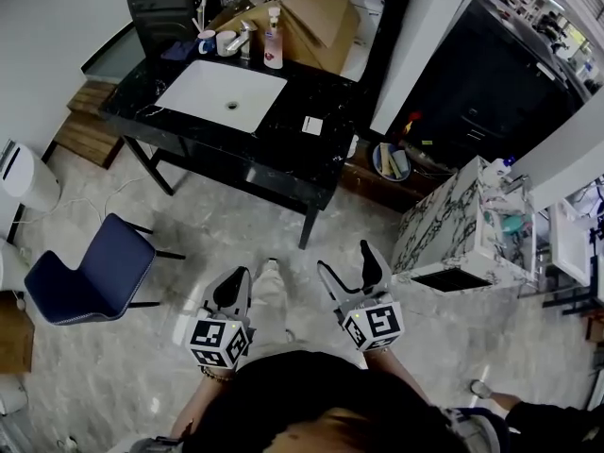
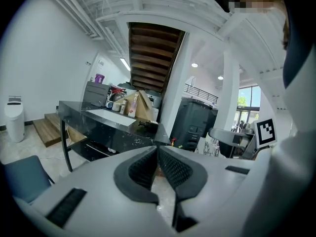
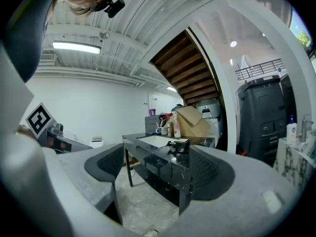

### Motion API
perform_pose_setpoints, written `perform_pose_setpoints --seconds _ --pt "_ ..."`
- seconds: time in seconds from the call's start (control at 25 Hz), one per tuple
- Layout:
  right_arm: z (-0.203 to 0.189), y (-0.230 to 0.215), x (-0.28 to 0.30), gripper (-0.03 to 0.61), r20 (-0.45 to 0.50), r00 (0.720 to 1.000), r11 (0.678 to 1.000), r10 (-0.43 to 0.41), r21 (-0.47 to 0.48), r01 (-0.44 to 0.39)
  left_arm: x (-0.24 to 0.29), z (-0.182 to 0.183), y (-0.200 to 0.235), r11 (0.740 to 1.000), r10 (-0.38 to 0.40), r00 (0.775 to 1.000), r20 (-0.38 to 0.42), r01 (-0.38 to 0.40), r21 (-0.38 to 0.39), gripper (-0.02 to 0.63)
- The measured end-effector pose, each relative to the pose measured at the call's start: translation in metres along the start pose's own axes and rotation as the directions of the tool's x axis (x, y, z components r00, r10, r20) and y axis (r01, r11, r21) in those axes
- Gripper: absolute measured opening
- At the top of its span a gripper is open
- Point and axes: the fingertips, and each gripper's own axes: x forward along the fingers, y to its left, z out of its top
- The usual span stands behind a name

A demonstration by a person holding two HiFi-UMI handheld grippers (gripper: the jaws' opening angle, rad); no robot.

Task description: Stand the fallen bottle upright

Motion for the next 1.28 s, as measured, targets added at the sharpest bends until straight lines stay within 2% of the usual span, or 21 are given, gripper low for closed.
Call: perform_pose_setpoints --seconds 0.2,0.4,0.8,1.0,1.12,1.2,1.28 --pt "0.016 -0.020 0.045 0.408 0.015 1.000 1.000 -0.014 -0.001 0.014 0.043 0.029 0.022 1.000 -0.014 1.000 0.013 0.014 0.007 0.003" --pt "0.026 -0.046 0.093 0.408 -0.010 0.999 0.999 -0.046 -0.005 0.046 0.092 0.055 0.042 0.999 -0.046 0.999 -0.007 0.046 0.001 0.003" --pt "0.048 -0.087 0.197 0.408 -0.052 0.997 0.997 -0.057 -0.058 0.054 0.185 0.111 0.093 0.997 -0.083 0.996 -0.023 0.083 -0.002 0.005" --pt "0.043 -0.099 0.246 0.408 -0.150 0.989 0.989 -0.010 -0.148 -0.013 0.223 0.136 0.120 0.996 -0.085 0.996 -0.019 0.085 0.006 0.005" --pt "0.045 -0.105 0.275 0.408 -0.173 0.983 0.983 0.055 -0.163 -0.084 0.242 0.150 0.135 0.997 -0.079 0.997 -0.009 0.079 0.014 0.003" --pt "0.044 -0.105 0.294 0.408 -0.213 0.969 0.972 0.128 -0.168 -0.165 0.251 0.158 0.143 0.997 -0.073 0.997 0.000 0.073 0.019 0.003" --pt "0.039 -0.101 0.311 0.408 -0.278 0.939 0.950 0.204 -0.176 -0.259 0.256 0.164 0.152 0.998 -0.060 0.998 0.008 0.060 0.024 0.003"
